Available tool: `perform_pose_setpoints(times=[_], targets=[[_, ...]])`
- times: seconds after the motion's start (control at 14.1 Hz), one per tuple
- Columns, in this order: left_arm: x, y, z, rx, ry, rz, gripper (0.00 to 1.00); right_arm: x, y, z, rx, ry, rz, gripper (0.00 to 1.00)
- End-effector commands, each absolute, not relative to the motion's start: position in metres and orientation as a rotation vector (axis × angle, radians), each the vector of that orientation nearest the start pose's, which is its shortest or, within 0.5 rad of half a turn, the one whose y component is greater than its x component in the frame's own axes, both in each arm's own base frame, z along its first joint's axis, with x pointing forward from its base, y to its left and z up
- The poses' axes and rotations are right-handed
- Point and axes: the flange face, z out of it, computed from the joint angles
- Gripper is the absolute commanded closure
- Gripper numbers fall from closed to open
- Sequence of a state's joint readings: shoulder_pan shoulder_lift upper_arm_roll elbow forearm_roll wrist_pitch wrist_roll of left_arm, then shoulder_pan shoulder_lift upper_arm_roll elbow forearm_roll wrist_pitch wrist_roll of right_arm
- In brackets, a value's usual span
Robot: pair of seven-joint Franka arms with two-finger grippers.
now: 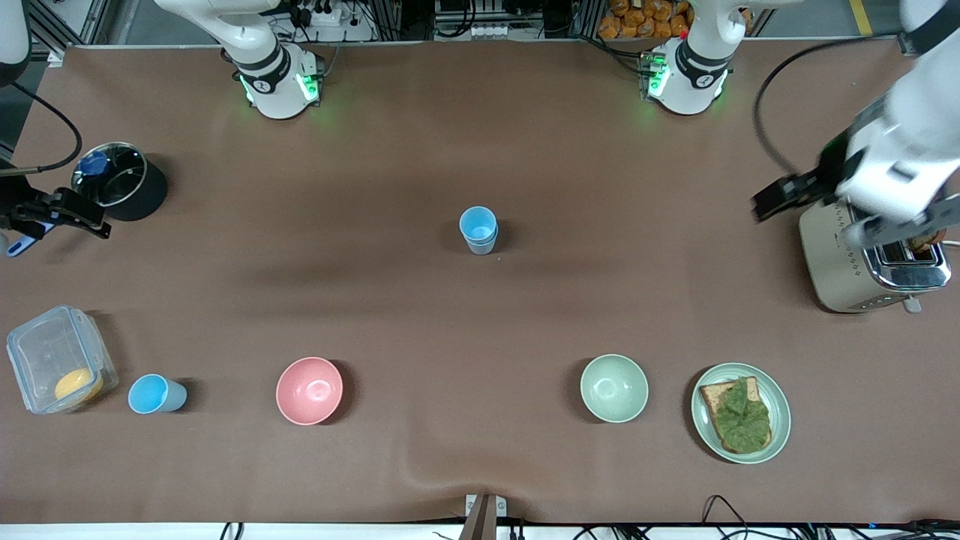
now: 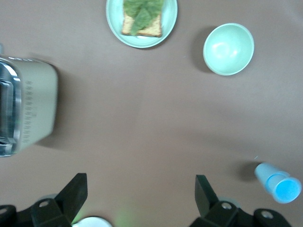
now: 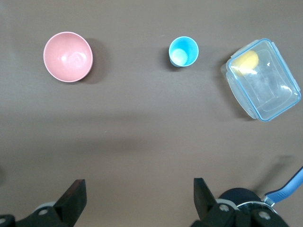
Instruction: Stack blue cups with both arms
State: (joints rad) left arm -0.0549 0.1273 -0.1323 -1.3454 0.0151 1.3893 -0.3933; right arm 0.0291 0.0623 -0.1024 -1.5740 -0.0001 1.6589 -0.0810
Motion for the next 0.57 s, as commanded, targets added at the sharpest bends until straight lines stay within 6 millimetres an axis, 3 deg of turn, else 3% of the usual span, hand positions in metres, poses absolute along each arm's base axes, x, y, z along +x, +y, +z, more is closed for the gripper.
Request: perform_pose_setpoints(times=[0.0, 0.14, 0.28, 0.5], targets=[[0.542, -0.071, 0.653, -3.07, -0.242, 0.185, 0.0, 0.586, -0.041, 0.601, -3.149, -0.029, -0.06, 0.0], [0.534, -0.046, 0.649, -3.057, -0.211, 0.209, 0.0, 0.586, -0.041, 0.602, -3.139, -0.009, -0.069, 0.0], [0.519, -0.043, 0.649, -3.057, -0.136, 0.225, 0.0, 0.585, -0.041, 0.6, -3.138, -0.009, -0.049, 0.0], [0.514, -0.049, 0.653, -3.057, -0.042, 0.216, 0.0, 0.586, -0.036, 0.601, -3.138, -0.03, -0.049, 0.0]])
